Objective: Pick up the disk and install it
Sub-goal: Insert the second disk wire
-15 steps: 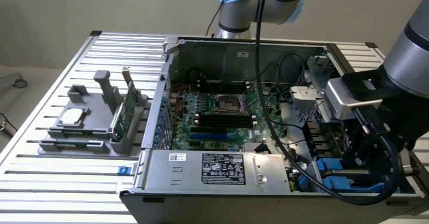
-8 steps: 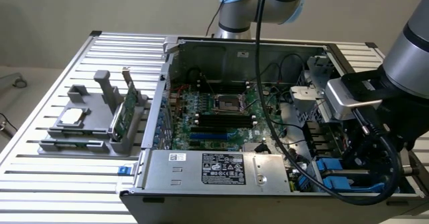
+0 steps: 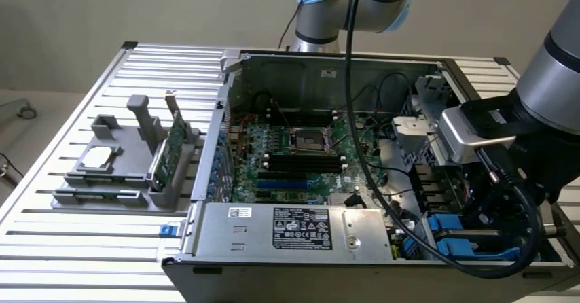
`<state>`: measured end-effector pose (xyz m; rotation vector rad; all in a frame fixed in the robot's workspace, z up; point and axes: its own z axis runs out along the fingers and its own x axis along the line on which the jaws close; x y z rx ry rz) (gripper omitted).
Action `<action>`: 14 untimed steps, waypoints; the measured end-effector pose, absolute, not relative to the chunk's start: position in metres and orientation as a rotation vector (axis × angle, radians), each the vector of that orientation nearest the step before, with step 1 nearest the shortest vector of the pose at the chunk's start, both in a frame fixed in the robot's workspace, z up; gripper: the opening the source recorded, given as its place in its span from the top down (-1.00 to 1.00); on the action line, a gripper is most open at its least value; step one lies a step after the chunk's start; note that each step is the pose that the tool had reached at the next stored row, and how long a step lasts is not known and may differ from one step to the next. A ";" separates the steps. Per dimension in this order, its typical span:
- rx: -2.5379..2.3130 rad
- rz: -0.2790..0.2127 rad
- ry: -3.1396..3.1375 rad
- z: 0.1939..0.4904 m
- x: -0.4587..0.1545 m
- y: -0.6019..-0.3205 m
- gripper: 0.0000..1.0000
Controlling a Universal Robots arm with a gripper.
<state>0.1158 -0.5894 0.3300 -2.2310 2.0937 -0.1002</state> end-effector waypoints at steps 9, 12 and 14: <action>-2.235 -0.096 2.093 0.350 0.116 -0.590 0.26; -2.236 -0.095 2.093 0.362 0.116 -0.590 0.26; -2.234 -0.092 2.092 0.365 0.116 -0.590 0.31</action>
